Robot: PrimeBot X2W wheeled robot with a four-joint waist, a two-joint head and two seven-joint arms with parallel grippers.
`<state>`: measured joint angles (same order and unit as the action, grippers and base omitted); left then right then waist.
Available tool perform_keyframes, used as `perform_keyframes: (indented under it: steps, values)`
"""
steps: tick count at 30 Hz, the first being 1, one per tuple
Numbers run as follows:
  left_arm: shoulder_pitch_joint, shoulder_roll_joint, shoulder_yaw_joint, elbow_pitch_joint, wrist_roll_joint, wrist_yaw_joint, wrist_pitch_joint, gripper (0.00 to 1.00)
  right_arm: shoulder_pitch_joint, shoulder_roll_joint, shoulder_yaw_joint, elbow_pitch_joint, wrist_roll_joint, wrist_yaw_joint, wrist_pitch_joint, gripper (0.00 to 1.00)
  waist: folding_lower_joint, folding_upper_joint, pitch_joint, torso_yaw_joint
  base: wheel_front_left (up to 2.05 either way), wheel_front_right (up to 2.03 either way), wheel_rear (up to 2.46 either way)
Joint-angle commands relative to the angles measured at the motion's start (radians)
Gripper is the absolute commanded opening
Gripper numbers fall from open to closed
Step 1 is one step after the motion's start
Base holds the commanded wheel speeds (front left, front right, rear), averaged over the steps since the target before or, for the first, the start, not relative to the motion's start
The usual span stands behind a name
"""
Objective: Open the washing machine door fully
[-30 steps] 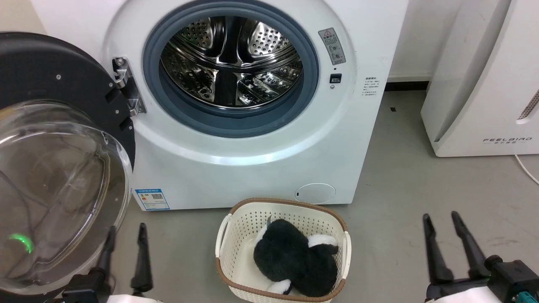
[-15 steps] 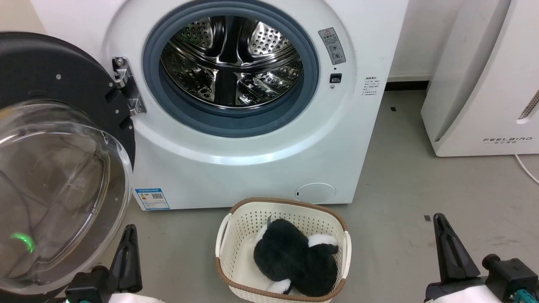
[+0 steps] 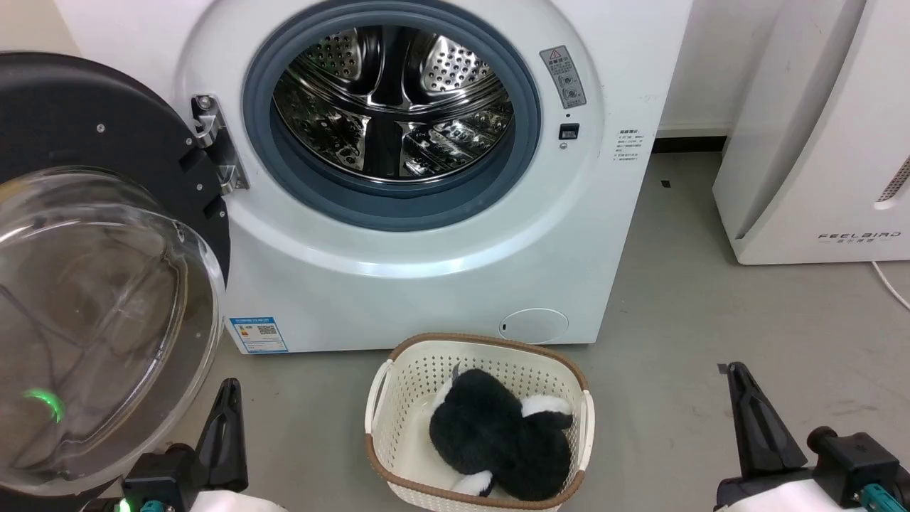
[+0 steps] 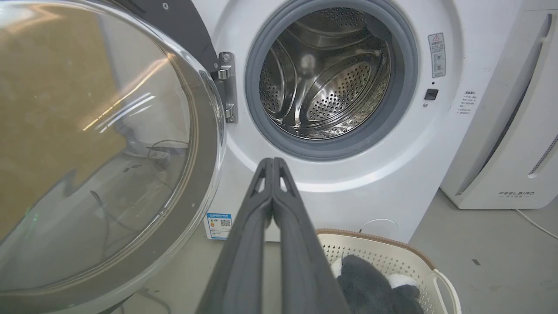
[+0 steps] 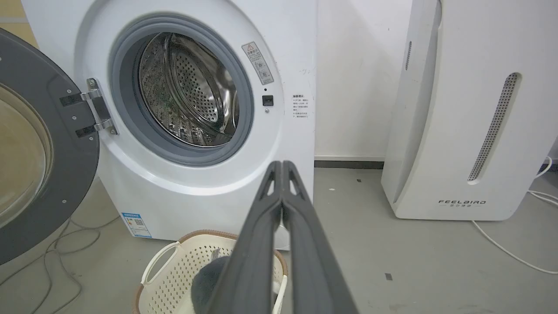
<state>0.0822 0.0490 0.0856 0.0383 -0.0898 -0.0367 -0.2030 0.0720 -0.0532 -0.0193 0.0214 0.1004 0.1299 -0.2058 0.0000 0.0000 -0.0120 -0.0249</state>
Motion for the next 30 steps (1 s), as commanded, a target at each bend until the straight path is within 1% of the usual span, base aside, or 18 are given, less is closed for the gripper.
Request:
perform_keyframes:
  steps: [1,30]
  values:
    - [-0.013,0.0,-0.001,-0.004,0.007,0.005,0.002,0.0,-0.014,0.001,0.002,-0.004,-0.003,0.0,0.004,0.0,0.0,0.0,0.0,0.0,0.0,0.0,0.0]
    - [-0.034,0.001,-0.026,-0.014,0.032,0.015,0.062,0.0,-0.031,0.001,0.007,-0.009,-0.032,0.0,0.064,0.0,0.0,0.0,0.004,0.007,0.0,0.0,0.0]
